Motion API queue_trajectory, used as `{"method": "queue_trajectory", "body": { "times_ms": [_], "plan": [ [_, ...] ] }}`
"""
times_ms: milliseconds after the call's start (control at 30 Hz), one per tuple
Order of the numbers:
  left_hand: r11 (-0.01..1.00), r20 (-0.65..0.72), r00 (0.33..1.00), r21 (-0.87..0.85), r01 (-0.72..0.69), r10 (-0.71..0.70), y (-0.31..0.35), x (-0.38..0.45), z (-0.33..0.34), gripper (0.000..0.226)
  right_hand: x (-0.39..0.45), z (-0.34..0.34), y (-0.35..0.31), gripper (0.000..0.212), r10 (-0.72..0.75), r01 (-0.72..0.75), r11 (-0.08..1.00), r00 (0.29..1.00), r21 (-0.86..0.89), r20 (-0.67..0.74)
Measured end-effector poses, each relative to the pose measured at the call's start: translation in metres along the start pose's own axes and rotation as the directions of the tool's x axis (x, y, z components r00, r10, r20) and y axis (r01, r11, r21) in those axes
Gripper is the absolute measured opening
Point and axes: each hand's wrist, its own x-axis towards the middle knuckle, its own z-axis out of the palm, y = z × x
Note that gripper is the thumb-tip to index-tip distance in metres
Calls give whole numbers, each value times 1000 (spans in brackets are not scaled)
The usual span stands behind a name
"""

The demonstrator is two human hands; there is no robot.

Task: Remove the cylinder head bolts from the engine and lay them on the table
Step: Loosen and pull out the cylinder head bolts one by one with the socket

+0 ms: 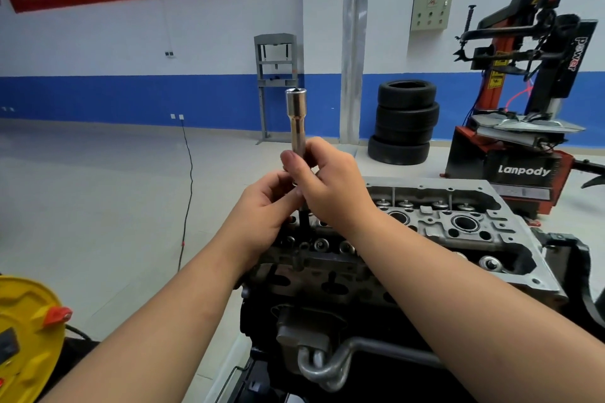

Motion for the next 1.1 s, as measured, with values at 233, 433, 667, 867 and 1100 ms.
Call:
{"method": "queue_trajectory", "body": {
  "times_ms": [233, 433, 667, 867, 1100],
  "plan": [
    [1000, 85, 996, -26, 8, -5, 1, -2, -4, 31, 0, 1, 0, 31, 30, -31, 999, 995, 9, 97],
    [999, -23, 999, -25, -30, 29, -4, 2, -1, 28, -1, 0, -1, 21, -13, 14, 1000, 1000, -16, 17],
    [998, 96, 995, -52, 37, -32, -3, 1, -10, 30, 0, 1, -1, 26, 46, -44, 999, 993, -17, 106],
    [999, -2, 999, -10, -37, 37, -4, 1, -2, 17, 0, 0, -2, 28, -11, 12, 1000, 998, 13, -58],
    [998, 96, 994, -22, 63, -61, 5, -3, -4, 33, 1, 1, 0, 27, 30, -31, 999, 998, 28, 63]
  ]
}}
